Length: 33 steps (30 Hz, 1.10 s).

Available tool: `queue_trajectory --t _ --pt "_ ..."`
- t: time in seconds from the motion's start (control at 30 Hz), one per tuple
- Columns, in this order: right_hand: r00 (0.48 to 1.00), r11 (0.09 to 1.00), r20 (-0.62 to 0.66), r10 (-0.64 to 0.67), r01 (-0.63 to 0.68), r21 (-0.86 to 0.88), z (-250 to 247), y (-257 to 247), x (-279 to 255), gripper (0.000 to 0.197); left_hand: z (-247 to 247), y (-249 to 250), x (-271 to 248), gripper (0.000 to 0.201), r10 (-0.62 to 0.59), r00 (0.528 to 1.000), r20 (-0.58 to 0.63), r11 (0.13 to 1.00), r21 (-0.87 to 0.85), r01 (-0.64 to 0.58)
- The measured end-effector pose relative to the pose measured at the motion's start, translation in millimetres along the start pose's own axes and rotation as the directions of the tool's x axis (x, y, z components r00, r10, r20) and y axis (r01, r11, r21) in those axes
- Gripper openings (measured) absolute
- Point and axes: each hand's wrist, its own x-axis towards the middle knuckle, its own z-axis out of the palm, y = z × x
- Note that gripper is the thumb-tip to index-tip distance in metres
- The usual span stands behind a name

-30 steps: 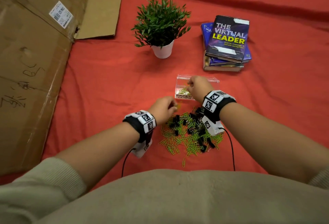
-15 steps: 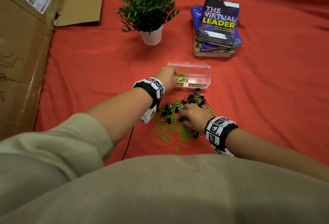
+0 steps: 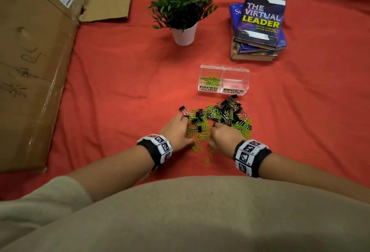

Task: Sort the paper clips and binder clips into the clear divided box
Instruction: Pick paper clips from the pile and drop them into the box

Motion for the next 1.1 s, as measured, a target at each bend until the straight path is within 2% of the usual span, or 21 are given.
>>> queue_trajectory --t 0.1,0.2,0.33,0.47,0.6,0.8,0.93,1.03,1.1 --pt "0.997 0.997 0.024 0.072 -0.072 -0.015 5.6 -5.4 0.5 0.055 13.2 1.6 -7.9 0.086 -0.008 1.000 0.000 1.000 0.024 0.008" --pt "0.999 0.999 0.005 0.041 -0.041 -0.006 13.1 -8.1 3.1 0.062 18.6 5.5 -7.3 0.087 0.020 1.000 -0.007 0.999 0.033 -0.020" --pt "0.999 0.998 -0.038 0.000 0.002 0.071 20.7 -6.0 6.3 0.058 19.9 6.0 -3.3 0.069 0.066 0.998 -0.010 0.998 0.018 -0.066" --pt "0.998 0.990 -0.051 -0.047 0.053 0.130 24.7 -0.4 6.5 0.043 20.6 4.6 -0.8 0.050 0.069 0.997 -0.021 0.998 0.013 -0.069" --pt "0.996 0.985 -0.071 -0.059 0.069 0.160 26.4 -0.8 5.7 0.028 19.8 4.4 0.5 0.039 0.072 0.997 -0.022 0.997 0.025 -0.072" --pt "0.998 0.972 -0.045 -0.047 0.056 0.228 10.3 5.4 8.1 0.020 18.2 1.9 1.4 0.028 0.081 0.997 0.016 0.996 0.027 -0.082" --pt "0.997 0.897 -0.041 0.065 -0.040 0.441 -29.3 16.5 26.0 0.009 7.3 -6.0 5.9 0.028 0.080 0.996 0.036 0.996 0.049 -0.081" --pt "0.992 0.776 -0.023 0.123 -0.081 0.626 -68.4 27.2 43.1 0.006 -0.3 -9.3 10.0 0.030 0.068 0.996 0.057 0.992 0.103 -0.073" --pt "0.983 0.690 -0.062 0.172 -0.075 0.720 -89.5 31.3 48.5 0.009 -0.7 -8.7 7.9 0.029 0.068 0.994 0.082 0.992 0.098 -0.076"
